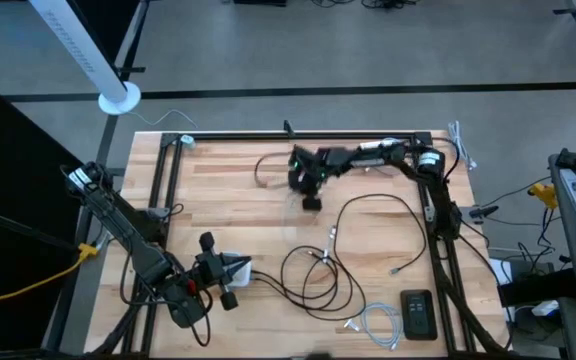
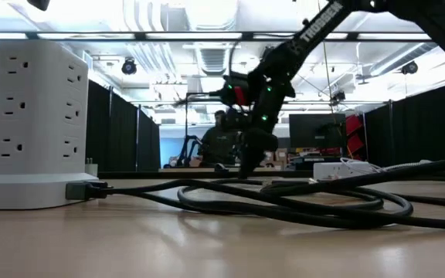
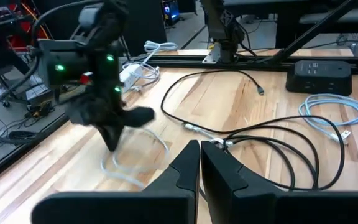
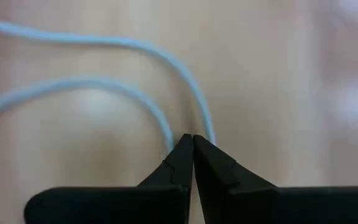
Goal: Plug in charger cables
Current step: Insert the white charger cable into the white charger adapter
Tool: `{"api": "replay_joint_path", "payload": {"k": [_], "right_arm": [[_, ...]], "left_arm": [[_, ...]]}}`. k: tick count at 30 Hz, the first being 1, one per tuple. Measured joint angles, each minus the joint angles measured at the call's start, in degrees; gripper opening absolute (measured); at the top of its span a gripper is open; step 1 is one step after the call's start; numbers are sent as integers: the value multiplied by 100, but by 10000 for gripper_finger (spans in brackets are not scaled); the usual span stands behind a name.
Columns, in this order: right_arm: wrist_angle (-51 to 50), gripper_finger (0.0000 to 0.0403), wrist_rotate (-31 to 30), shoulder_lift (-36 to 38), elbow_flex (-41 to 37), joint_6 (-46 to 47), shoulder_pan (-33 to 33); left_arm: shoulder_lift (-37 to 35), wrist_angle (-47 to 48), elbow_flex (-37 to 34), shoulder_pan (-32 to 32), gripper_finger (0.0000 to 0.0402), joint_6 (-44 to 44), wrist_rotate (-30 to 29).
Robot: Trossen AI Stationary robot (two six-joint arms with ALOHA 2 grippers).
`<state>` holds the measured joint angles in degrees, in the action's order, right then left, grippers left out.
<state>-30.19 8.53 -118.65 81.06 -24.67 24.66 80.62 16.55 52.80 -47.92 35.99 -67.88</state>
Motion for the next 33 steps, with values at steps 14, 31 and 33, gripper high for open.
{"api": "replay_joint_path", "payload": {"k": [14, 31, 33], "right_arm": [[-693, 0, -1029, 1055, -4, -229, 1943], [-1211, 0, 2193, 1846, -1976, 495, -465], [-1117, 0, 2173, 1836, -2177, 628, -727]], "left_arm": [[0, 169, -2, 3, 0, -92, -5], [0, 166, -4, 31, 0, -92, -57], [0, 181, -3, 31, 0, -92, -58]]}}
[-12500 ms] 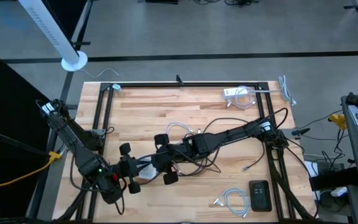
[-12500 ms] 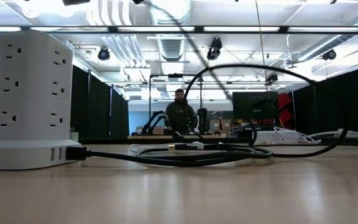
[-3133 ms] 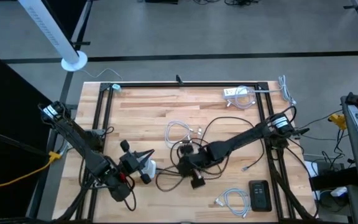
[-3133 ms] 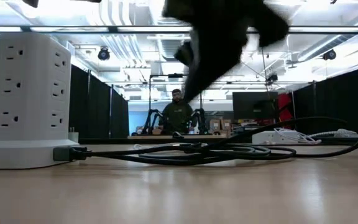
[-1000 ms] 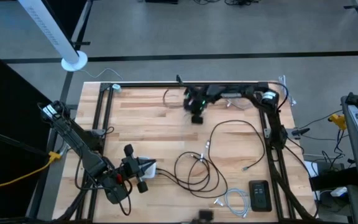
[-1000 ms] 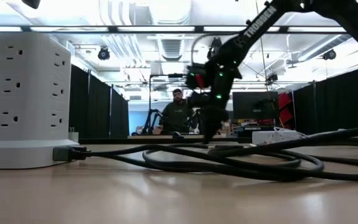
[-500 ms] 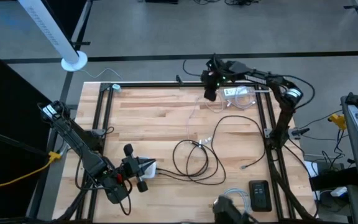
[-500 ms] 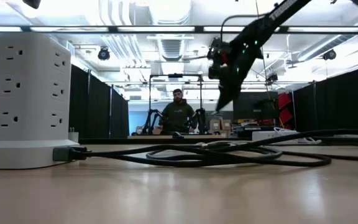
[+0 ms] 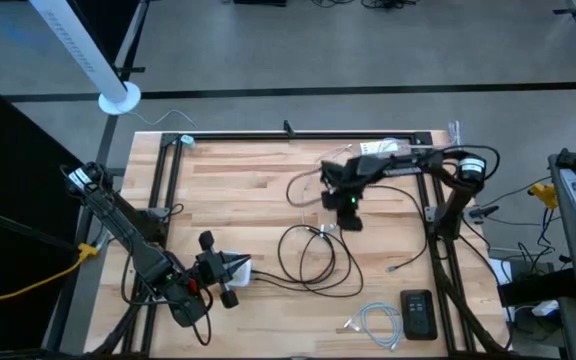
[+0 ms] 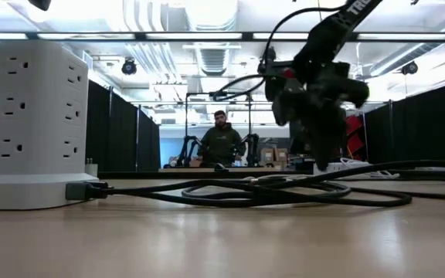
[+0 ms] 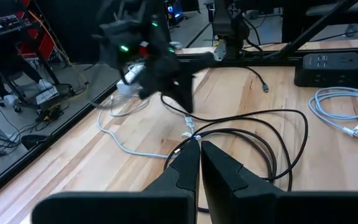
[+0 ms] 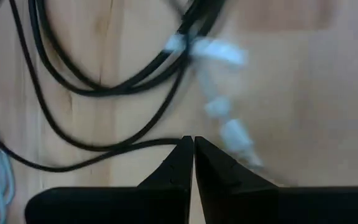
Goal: Plug in charger cables
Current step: Insert the white charger cable into the white charger adapter
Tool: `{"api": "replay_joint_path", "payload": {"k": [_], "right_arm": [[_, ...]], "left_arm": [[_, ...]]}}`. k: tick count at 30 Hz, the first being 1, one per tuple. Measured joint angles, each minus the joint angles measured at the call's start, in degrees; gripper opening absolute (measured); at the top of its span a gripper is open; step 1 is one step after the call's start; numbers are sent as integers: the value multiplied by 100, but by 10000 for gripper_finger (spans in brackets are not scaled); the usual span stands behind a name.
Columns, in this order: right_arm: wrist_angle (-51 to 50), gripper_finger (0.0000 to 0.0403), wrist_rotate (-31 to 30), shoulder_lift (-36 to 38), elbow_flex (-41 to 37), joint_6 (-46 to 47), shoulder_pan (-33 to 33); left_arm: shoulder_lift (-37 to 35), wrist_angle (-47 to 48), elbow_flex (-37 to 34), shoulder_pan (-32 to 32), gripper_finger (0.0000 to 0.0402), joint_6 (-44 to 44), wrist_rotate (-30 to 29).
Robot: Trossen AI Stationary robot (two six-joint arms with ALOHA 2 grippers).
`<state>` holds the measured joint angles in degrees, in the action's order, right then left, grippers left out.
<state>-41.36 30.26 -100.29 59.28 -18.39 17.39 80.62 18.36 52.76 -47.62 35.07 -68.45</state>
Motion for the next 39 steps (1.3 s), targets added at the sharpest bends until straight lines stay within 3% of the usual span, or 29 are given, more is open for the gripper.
{"api": "replay_joint_path", "payload": {"k": [2, 7, 10, 15, 19, 24, 26, 29, 35, 39], "right_arm": [[357, 0, -126, -35, -176, 173, -213], [1128, 0, -1095, -195, -295, 264, -424], [1535, 0, -1161, -287, -141, 58, -277], [2422, 0, -2230, -343, 400, -424, 156], [2372, 0, -2104, -666, 1074, -634, 562], [1805, 1, -828, -730, 1564, -633, 728], [1433, 5, -730, -733, 1584, -851, 612], [327, 44, -1050, -741, 1525, -1644, 283], [360, 133, -1566, -782, 1456, -2231, -88], [529, 162, -1665, -970, 1458, -2491, -159]], "left_arm": [[0, 23, -3, 7, 0, -17, 1], [-2, 68, -6, 20, 0, -23, -1], [-2, 65, -7, 26, 0, 7, 1], [-2, 62, -7, 33, 0, 112, 2], [-2, 62, -7, 42, 0, 167, 6], [-2, 29, -6, 42, 0, 302, 35], [-2, 55, -7, 42, 0, 317, 49], [-2, 70, -6, 42, 0, 320, 50], [-2, 106, -7, 57, 0, 225, 23], [-4, 101, -6, 57, 0, 299, 22]]}}
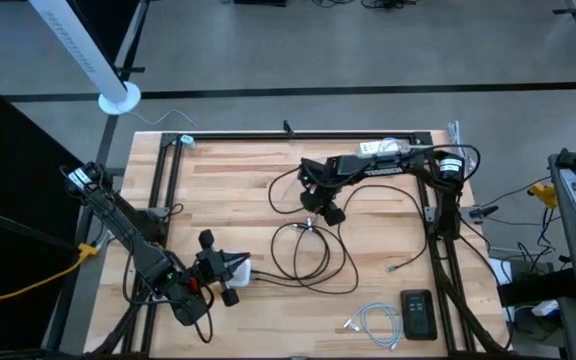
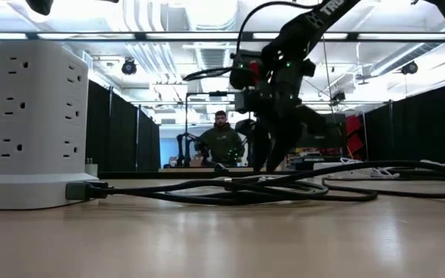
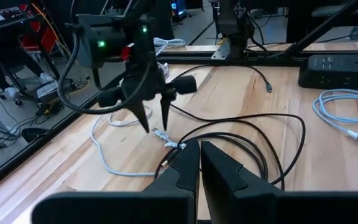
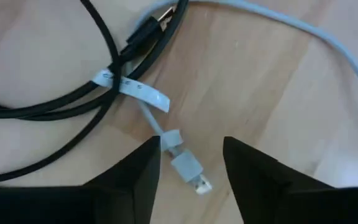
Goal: Plug in charger cables
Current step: Insert the white charger cable into the white charger adapter
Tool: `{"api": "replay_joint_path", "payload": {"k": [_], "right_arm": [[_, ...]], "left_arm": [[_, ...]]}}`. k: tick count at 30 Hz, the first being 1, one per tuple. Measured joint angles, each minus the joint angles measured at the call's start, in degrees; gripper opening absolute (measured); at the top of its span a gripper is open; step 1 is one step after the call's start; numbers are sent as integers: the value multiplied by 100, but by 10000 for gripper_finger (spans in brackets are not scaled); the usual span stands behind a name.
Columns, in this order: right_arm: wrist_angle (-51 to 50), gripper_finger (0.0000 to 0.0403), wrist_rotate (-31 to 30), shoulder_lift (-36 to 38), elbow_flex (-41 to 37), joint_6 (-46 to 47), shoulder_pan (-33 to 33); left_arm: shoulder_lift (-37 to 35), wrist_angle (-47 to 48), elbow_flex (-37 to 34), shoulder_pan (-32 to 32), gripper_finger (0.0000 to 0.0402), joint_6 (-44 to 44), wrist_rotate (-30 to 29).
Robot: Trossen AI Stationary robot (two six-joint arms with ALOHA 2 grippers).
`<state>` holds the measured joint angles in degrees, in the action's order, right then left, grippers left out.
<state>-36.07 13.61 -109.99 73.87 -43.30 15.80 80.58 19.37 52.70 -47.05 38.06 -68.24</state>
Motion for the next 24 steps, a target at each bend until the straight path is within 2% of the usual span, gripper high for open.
{"api": "replay_joint_path", "payload": {"k": [4, 7, 9, 12, 14, 18, 24], "right_arm": [[-8, 160, -78, -346, 13, -279, -42], [-29, 137, -344, -559, 34, -324, -70], [-49, 104, -641, -629, 39, -235, -99], [-86, 25, -901, -654, 39, -121, -117], [-64, 13, -1174, -627, 37, 8, -139], [-61, 3, -1915, -358, 95, 37, -158], [108, 1, -3933, 410, 508, -204, -166]], "left_arm": [[0, -17, 0, 0, 0, 28, 2], [0, -17, 1, 0, 0, 46, 32], [0, 2, 1, 0, 0, 48, 42], [0, 7, 1, 0, 0, -14, 53], [0, 11, 1, 0, 0, -33, 54], [0, 9, 1, 2, 0, -47, 45], [0, 7, 1, 2, 0, -4, 42]]}}
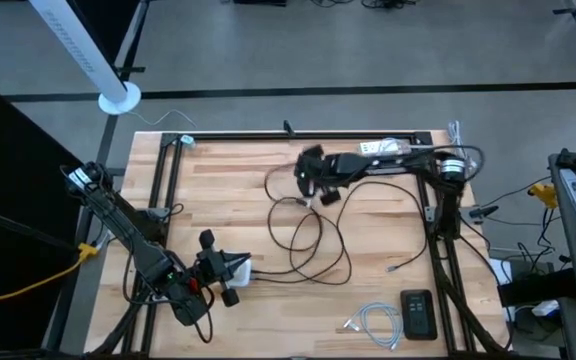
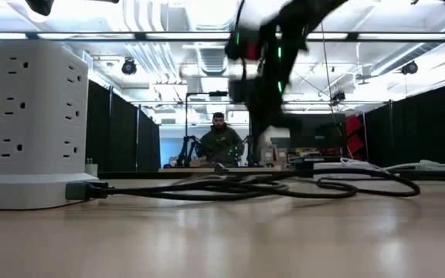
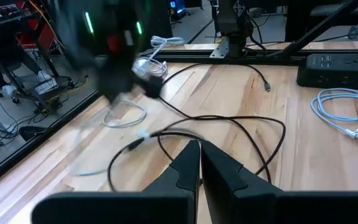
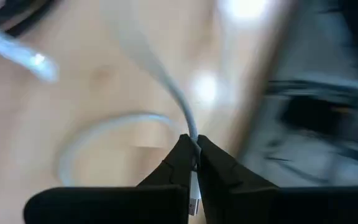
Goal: Plug in charger cables
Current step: Insert the white charger cable into the white charger adapter
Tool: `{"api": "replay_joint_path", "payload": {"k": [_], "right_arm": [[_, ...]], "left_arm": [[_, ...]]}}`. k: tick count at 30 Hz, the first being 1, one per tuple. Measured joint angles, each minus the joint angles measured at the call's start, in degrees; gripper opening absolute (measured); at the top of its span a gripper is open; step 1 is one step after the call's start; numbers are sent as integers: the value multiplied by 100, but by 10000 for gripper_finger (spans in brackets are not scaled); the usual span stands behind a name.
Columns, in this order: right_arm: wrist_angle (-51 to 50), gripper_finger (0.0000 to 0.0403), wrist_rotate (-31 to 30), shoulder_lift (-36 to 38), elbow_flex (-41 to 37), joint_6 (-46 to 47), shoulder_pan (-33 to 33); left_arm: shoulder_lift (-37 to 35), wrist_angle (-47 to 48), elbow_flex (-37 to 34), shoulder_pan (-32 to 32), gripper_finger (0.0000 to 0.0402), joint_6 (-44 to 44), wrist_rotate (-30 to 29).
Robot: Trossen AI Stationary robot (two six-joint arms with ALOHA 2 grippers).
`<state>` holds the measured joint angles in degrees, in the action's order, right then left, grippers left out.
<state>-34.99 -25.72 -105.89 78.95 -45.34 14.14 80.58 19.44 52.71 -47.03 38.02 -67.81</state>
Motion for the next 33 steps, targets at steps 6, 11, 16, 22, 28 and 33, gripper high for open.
{"api": "replay_joint_path", "payload": {"k": [6, 11, 16, 22, 28, 33], "right_arm": [[253, 1, -363, 773, 233, -23, -10], [312, 0, 1166, 1172, 239, 739, 113], [755, 0, 3529, 1178, 235, 1933, 434], [1521, 0, 4862, 1165, 231, 2764, 499], [1816, 0, 5744, 1170, 233, 2907, 428], [2050, 0, 6102, 1162, 233, 2878, 427]], "left_arm": [[0, -9, 0, 7, 0, -42, -9], [0, -37, 0, 7, 0, -76, -15], [0, -59, 0, 60, 0, 59, -511], [-126, -115, 0, 324, 0, 166, -1076], [-572, -125, 17, 1096, 9, -318, -327], [-974, -224, 20, 2228, 67, -1376, 1082]]}}
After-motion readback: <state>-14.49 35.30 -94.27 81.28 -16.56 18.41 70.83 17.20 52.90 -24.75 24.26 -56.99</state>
